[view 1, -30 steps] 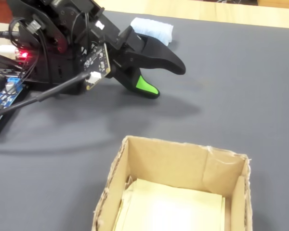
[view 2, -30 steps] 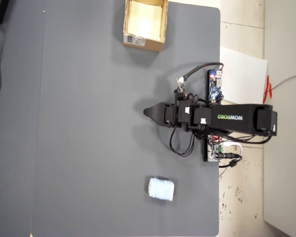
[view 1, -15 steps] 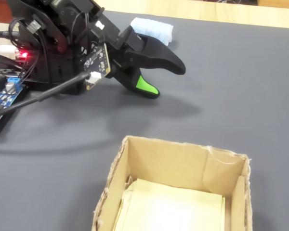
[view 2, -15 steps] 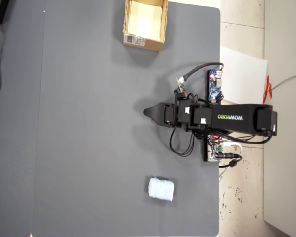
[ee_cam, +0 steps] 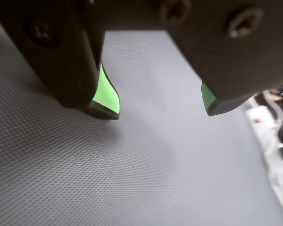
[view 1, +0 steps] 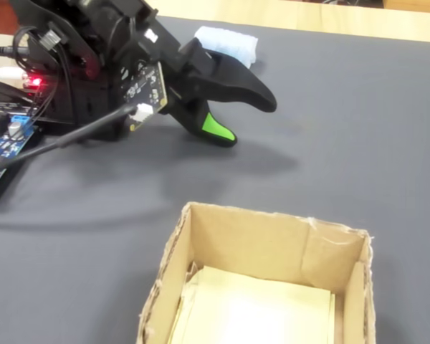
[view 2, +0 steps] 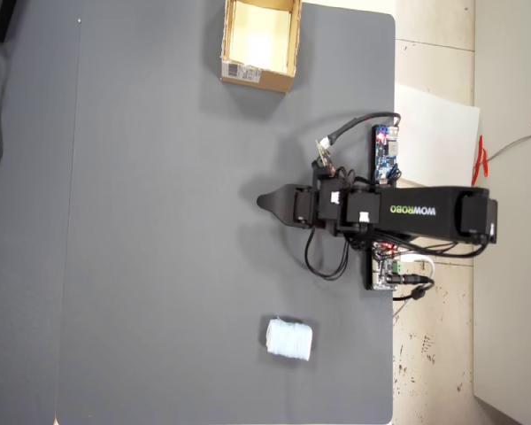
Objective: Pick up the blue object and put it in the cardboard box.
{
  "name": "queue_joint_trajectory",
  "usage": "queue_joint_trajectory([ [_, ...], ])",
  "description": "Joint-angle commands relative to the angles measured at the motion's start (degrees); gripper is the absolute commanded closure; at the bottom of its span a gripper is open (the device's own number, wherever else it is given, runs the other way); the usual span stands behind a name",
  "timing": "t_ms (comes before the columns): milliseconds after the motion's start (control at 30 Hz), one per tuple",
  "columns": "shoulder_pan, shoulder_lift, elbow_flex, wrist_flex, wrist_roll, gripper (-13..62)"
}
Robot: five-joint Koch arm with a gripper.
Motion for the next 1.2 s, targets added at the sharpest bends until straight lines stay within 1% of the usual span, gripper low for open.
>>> queue_joint_trajectory([
  [0, -0.62, 4.83, -0.97, 10.46, 2.2, 16.3],
  [200, -3.08, 4.83, -4.75, 18.81, 2.29, 16.3],
  [333, -5.19, 4.66, -8.7, 24.79, 6.24, 16.3],
  [433, -6.86, 3.96, -12.04, 28.3, 6.59, 16.3],
  [633, -10.9, 0.88, -18.02, 31.2, 7.12, 16.3],
  [767, -14.5, -2.46, -22.5, 31.73, 8.35, 16.3],
  [967, -21.01, -10.81, -34.89, 34.1, 11.6, 16.3],
  [1067, -23.55, -14.06, -39.29, 34.37, 15.38, 16.3],
  [1100, -25.49, -16.35, -41.92, 34.1, 19.6, 16.3],
  [1167, -27.33, -17.93, -43.95, 33.93, 22.68, 16.2],
])
